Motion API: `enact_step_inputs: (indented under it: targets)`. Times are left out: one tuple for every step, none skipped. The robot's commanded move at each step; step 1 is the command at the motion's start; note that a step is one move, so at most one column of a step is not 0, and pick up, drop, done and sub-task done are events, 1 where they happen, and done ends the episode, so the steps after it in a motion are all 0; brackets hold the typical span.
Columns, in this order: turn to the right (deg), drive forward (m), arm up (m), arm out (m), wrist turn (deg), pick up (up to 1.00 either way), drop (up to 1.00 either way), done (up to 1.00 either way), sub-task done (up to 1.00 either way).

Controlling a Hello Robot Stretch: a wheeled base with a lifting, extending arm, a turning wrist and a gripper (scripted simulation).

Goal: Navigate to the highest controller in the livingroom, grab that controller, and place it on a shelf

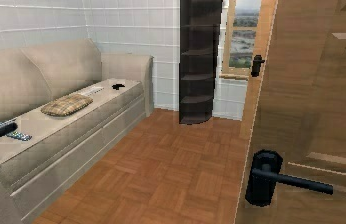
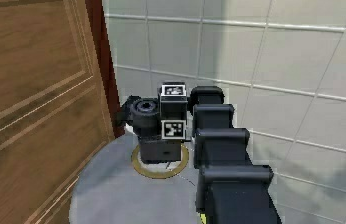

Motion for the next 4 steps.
enact_step_inputs:
  targets:
    - [0.0, 0.0, 0.0, 0.0, -45.0, 0.0, 0.0, 0.0, 0.0]
    - [0.0, 0.0, 0.0, 0.0, -45.0, 0.0, 0.0, 0.0, 0.0]
    - [0.0, 0.0, 0.0, 0.0, -30.0, 0.0, 0.0, 0.0, 0.0]
    - [0.0, 0.0, 0.0, -0.12, 0.0, 0.0, 0.0, 0.0, 0.0]
